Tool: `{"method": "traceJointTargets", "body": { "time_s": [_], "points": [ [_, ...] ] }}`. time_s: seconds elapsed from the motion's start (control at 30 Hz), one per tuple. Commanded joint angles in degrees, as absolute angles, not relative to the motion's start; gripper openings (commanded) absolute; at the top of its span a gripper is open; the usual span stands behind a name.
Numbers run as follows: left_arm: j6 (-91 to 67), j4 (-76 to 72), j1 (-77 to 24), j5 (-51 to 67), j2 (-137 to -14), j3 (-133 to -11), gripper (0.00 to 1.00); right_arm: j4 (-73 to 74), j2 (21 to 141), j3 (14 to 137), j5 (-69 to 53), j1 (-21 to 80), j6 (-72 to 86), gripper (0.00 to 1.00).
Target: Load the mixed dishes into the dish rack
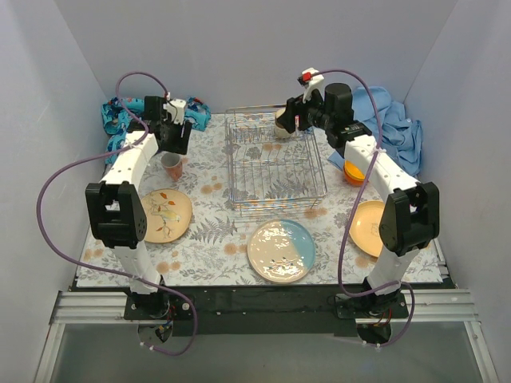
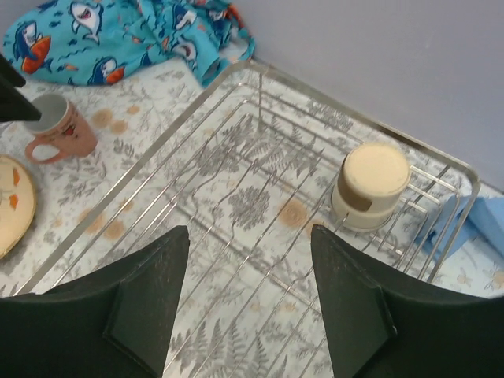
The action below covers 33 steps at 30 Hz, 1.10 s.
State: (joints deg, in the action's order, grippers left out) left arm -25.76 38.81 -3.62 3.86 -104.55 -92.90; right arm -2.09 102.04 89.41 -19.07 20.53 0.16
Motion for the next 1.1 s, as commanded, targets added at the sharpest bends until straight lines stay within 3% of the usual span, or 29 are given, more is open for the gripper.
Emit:
{"method": "traceJointTargets", "body": {
  "time_s": [0.0, 0.73, 0.9, 1.03, 1.07],
  "points": [
    [-24.87, 42.02, -0.44, 7.56, -105.03, -93.96, 0.59, 7.11, 98.53, 88.41, -20.92, 20.30, 0.18, 0.71],
    [-24.96, 42.10, -0.44, 9.93, -111.97, -91.84, 0.43, 10.37, 98.00, 87.36, -20.48, 20.39, -0.44, 0.68],
    [-23.65, 41.57, -1.05, 9.41, -112.15, -92.28, 0.29, 10.28, 98.52, 88.06, -20.57, 20.39, -0.44, 0.67],
    [-22.50, 43.33, -2.19, 8.88, -111.80, -94.13, 0.00, 10.46, 98.96, 89.03, -20.57, 20.39, -0.44, 0.66],
    [-21.63, 43.50, -2.46, 8.62, -110.58, -94.04, 0.00, 10.46, 98.88, 89.21, -20.65, 20.39, -0.44, 0.66]
  ]
}}
